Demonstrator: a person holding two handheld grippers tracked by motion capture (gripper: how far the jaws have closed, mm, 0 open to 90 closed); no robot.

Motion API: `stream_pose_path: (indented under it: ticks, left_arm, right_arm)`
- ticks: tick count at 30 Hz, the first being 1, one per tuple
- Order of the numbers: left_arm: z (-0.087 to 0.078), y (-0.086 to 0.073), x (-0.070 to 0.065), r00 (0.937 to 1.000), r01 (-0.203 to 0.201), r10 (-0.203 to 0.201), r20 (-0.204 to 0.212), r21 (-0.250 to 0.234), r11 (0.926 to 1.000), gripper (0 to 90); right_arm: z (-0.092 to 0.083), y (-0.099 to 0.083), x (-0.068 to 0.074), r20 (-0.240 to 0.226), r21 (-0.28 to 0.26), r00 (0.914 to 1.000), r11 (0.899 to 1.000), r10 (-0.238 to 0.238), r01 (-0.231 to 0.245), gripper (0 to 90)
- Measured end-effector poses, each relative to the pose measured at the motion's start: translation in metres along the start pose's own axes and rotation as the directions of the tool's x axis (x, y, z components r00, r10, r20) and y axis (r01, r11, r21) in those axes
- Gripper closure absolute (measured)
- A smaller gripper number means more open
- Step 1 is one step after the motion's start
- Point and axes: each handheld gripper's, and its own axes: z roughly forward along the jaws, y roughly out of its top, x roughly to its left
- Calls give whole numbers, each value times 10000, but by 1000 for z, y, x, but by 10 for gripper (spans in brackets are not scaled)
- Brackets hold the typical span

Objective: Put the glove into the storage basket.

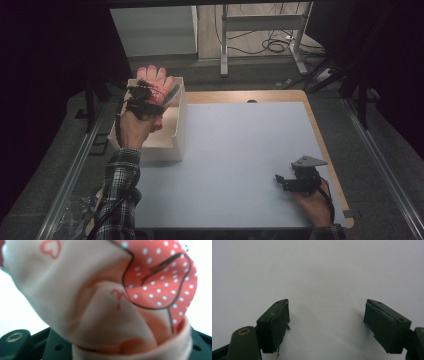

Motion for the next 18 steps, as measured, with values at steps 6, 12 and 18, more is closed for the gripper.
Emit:
stream_pose_path:
  ticks: [6, 12, 18]
  left_arm:
    - [22, -7, 8, 9996, 210, -206, -181, 223, 9995, 509]
    - [47, -10, 12, 9989, 336, -320, -349, 475, 9983, 505]
    - [69, -11, 8, 9988, 261, -229, -428, 745, 9969, 498]
  right_arm:
    - [0, 0, 0, 2, -1, 10000, 10000, 3, -3, 212]
    - [0, 0, 0, 0, -3, 10000, 10000, 2, -2, 212]
    - [0, 0, 0, 2, -3, 10000, 10000, -9, 9, 211]
